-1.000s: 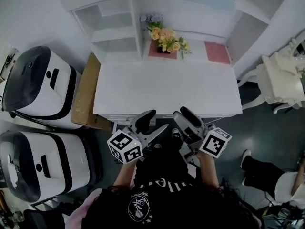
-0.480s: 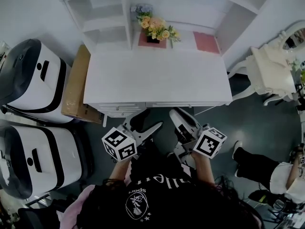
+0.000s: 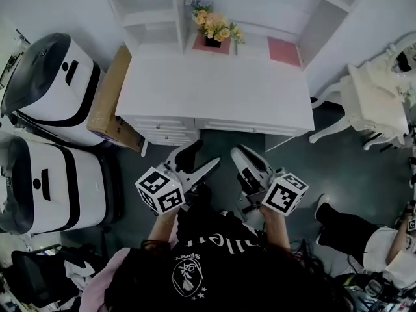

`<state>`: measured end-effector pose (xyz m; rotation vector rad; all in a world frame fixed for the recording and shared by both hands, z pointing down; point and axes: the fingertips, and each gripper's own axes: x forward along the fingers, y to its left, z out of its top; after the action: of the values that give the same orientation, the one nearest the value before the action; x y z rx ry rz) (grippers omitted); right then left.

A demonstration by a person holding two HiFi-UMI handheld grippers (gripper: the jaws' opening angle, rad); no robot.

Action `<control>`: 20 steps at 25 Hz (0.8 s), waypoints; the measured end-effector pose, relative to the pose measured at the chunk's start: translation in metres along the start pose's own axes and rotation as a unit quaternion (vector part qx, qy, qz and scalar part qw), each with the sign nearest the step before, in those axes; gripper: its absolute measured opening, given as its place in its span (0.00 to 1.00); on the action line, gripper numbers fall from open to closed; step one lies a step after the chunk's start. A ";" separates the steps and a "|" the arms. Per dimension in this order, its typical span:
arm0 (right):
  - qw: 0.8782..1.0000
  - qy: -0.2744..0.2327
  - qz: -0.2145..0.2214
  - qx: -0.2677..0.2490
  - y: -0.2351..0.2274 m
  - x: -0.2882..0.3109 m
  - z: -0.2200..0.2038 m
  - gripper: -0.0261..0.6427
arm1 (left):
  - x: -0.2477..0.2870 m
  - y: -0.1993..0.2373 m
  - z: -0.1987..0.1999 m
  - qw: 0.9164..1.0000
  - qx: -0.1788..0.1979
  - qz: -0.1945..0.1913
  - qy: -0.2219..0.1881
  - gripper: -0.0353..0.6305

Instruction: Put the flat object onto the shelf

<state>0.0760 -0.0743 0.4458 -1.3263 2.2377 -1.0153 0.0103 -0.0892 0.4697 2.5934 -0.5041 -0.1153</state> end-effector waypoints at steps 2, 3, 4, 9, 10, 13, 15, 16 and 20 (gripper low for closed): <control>1.000 0.002 0.004 -0.002 0.003 -0.018 -0.005 0.17 | -0.002 -0.021 -0.010 1.000 -0.005 -0.002 -0.001 0.52; 1.000 0.002 0.006 -0.003 0.005 -0.028 -0.007 0.17 | -0.004 -0.032 -0.015 1.000 -0.007 -0.002 -0.001 0.51; 1.000 0.002 0.008 -0.003 0.007 -0.038 -0.009 0.17 | -0.006 -0.041 -0.020 1.000 -0.007 -0.001 -0.002 0.51; 1.000 0.006 0.013 -0.019 0.017 -0.087 -0.029 0.17 | -0.025 -0.085 -0.042 1.000 -0.003 0.005 -0.016 0.44; 1.000 0.006 0.011 -0.024 0.017 -0.096 -0.034 0.17 | -0.029 -0.093 -0.048 1.000 -0.002 0.007 -0.018 0.44; 0.999 0.009 0.006 -0.045 0.020 -0.120 -0.048 0.17 | -0.041 -0.113 -0.064 1.000 -0.002 0.011 -0.016 0.39; 0.998 0.013 0.010 -0.054 0.025 -0.133 -0.058 0.17 | -0.050 -0.126 -0.073 1.000 -0.005 0.011 -0.015 0.36; 0.998 0.014 0.013 -0.055 0.028 -0.138 -0.062 0.17 | -0.055 -0.132 -0.076 1.000 -0.007 0.012 -0.015 0.34; 0.998 0.017 0.023 -0.055 0.037 -0.157 -0.076 0.17 | -0.069 -0.151 -0.090 1.000 -0.012 0.012 -0.011 0.26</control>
<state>0.0853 0.1032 0.4613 -1.3038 2.3692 -0.9182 0.0119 0.0989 0.4747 2.5654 -0.5380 -0.1422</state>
